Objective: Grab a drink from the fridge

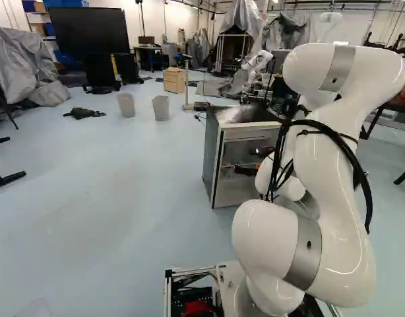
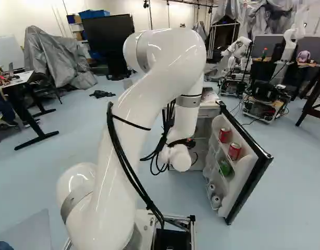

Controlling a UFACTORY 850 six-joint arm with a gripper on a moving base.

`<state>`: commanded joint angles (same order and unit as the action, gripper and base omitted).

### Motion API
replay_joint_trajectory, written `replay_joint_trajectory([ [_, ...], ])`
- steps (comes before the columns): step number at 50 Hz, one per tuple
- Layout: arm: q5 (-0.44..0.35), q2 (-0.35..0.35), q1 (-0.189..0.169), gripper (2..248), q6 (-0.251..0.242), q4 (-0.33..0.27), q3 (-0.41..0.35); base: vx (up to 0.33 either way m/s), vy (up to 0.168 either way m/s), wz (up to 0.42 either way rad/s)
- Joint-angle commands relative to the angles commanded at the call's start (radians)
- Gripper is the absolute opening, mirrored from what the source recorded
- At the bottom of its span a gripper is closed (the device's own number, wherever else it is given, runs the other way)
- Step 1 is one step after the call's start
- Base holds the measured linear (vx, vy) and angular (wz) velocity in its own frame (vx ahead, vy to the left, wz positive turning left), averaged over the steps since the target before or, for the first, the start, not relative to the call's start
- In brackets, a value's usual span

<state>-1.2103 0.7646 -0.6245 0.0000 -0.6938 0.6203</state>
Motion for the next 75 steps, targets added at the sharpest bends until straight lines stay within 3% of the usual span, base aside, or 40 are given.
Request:
replay_joint_trajectory([
  [16, -0.014, 0.065, -0.029, 247, 0.000, -0.115, 0.083, 0.000, 0.000, 0.000],
  [29, -0.015, 0.099, -0.034, 247, 0.000, -0.137, 0.151, 0.000, 0.000, 0.000],
  [75, -0.009, 0.225, 0.062, 247, 0.000, -0.128, 0.398, 0.000, 0.000, 0.000],
])
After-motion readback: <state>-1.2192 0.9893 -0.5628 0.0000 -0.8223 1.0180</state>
